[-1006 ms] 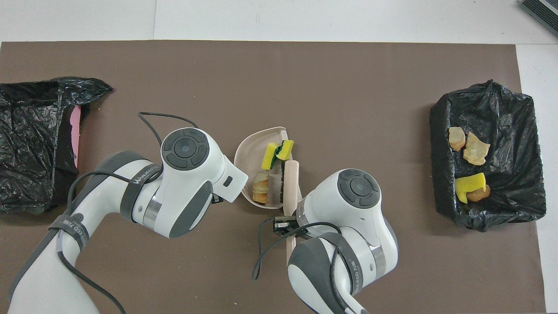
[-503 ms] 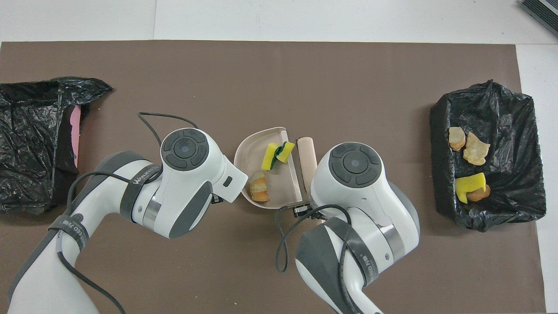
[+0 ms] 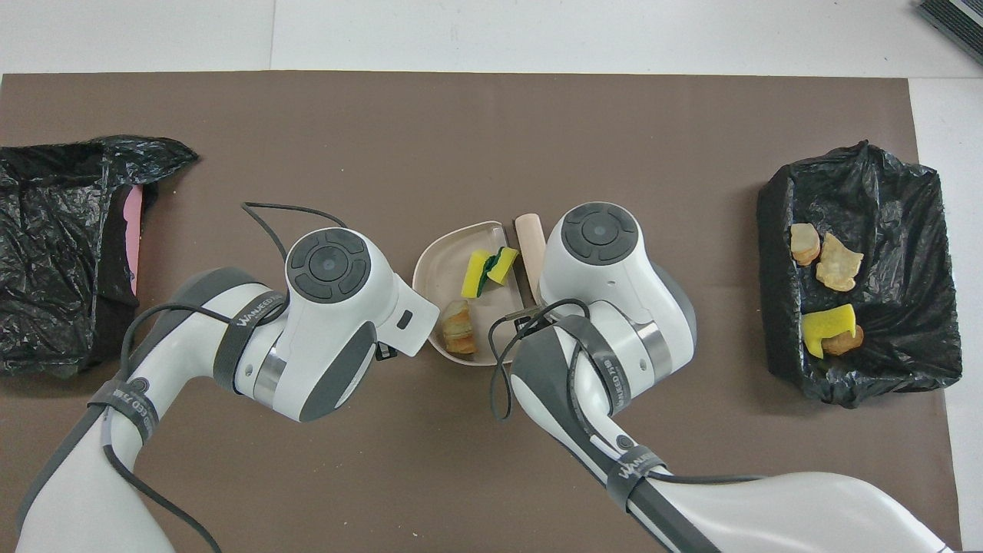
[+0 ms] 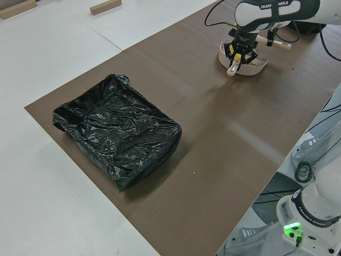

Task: Sweep and dump trash in bin
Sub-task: 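Carry the dustpan with the left gripper toward the farther bin while the right gripper withdraws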

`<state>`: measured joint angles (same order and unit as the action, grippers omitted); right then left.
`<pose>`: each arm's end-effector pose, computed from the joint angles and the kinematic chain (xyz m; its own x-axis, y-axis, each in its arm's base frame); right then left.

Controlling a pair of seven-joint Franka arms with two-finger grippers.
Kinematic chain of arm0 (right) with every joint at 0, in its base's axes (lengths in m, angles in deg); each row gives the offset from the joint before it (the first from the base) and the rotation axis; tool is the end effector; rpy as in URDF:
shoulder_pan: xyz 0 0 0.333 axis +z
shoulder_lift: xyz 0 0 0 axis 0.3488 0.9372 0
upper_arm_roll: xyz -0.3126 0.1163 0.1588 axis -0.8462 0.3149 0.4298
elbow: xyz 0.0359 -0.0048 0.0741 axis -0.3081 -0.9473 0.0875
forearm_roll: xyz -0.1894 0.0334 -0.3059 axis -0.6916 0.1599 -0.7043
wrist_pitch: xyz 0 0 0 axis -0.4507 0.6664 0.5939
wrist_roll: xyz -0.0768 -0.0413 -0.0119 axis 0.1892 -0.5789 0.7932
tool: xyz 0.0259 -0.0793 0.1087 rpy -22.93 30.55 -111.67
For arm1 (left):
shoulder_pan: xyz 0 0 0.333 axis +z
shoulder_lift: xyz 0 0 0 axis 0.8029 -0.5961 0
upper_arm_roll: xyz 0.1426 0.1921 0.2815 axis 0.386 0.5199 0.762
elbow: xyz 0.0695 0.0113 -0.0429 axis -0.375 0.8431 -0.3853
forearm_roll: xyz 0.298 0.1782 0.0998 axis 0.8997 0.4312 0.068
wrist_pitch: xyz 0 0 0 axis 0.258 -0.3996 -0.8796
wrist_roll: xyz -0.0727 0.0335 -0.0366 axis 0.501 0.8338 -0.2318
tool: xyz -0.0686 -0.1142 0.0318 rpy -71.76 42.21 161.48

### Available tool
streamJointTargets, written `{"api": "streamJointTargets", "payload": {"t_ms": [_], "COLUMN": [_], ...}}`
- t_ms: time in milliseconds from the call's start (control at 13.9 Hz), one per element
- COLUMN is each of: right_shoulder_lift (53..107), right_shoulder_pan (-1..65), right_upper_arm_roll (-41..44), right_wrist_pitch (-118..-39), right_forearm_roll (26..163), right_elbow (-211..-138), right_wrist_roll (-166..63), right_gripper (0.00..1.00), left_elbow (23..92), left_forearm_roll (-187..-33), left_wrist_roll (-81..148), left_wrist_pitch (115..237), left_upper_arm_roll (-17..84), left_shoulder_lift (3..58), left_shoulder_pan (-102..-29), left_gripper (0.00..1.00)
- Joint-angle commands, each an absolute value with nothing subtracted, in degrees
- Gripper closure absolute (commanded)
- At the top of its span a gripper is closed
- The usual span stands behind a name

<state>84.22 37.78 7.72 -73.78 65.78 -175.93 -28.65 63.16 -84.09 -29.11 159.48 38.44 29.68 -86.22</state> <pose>0.5138 0.2958 0.3708 0.9410 0.2459 -0.2324 0.2420 -0.9692 -0.0457 0.4844 -0.2899 0.4034 0.1952 -0.9796 -0.0470 -0.9799 -0.1968 0.0322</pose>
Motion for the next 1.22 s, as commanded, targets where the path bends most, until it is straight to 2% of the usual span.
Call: {"api": "streamJointTargets", "payload": {"t_ms": [0, 144, 359, 503, 646, 718, 790, 934, 1077, 1149], "right_shoulder_lift": [83.4, 82.8, 77.1, 72.5, 67.1, 64.1, 60.3, 51.6, 51.0, 50.9], "right_shoulder_pan": [38.6, 39.0, 37.5, 34.9, 35.6, 37.6, 40.7, 44.0, 45.9, 49.1], "right_upper_arm_roll": [8.3, 8.2, 7.5, 7.8, 7.9, 8.1, 8.1, 8.1, 8.2, 8.2], "right_wrist_pitch": [-72.1, -70.8, -69.6, -64.6, -55.0, -50.8, -50.6, -58.3, -59.4, -61.5], "right_forearm_roll": [72.6, 76.4, 76.3, 76.2, 75.8, 74.7, 74.5, 76.2, 81.7, 82.5], "right_elbow": [-176.2, -176.2, -176.2, -176.4, -177.2, -179.7, -184.8, -197.9, -202.6, -204.9], "right_wrist_roll": [-28.4, -28.1, -24.6, -15.4, -8.7, -6.4, -4.5, -5.6, -8.6, -8.4], "right_gripper": [1.00, 1.00, 1.00, 1.00, 1.00, 1.00, 1.00, 1.00, 1.00, 1.00], "left_elbow": [65.5, 65.5, 65.5, 65.5, 64.8, 64.7, 64.7, 64.8, 64.9, 64.8], "left_forearm_roll": [-83.6, -83.6, -83.6, -83.6, -83.6, -83.6, -83.6, -83.6, -83.5, -83.5], "left_wrist_roll": [-27.5, -27.6, -27.7, -28.4, -29.1, -29.6, -30.1, -30.9, -31.6, -33.0], "left_wrist_pitch": [160.8, 160.8, 160.8, 160.8, 160.2, 159.9, 159.6, 156.8, 154.1, 153.1], "left_upper_arm_roll": [38.8, 38.8, 38.8, 38.9, 38.9, 38.9, 39.0, 39.1, 39.2, 39.2], "left_shoulder_lift": [31.1, 31.1, 31.0, 31.0, 30.9, 31.0, 31.6, 34.2, 37.1, 38.6], "left_shoulder_pan": [-86.5, -86.4, -86.1, -85.9, -85.7, -85.7, -85.7, -85.1, -82.5, -80.9], "left_gripper": [1.00, 1.00, 1.00, 1.00, 1.00, 1.00, 1.00, 1.00, 1.00, 1.00]}}
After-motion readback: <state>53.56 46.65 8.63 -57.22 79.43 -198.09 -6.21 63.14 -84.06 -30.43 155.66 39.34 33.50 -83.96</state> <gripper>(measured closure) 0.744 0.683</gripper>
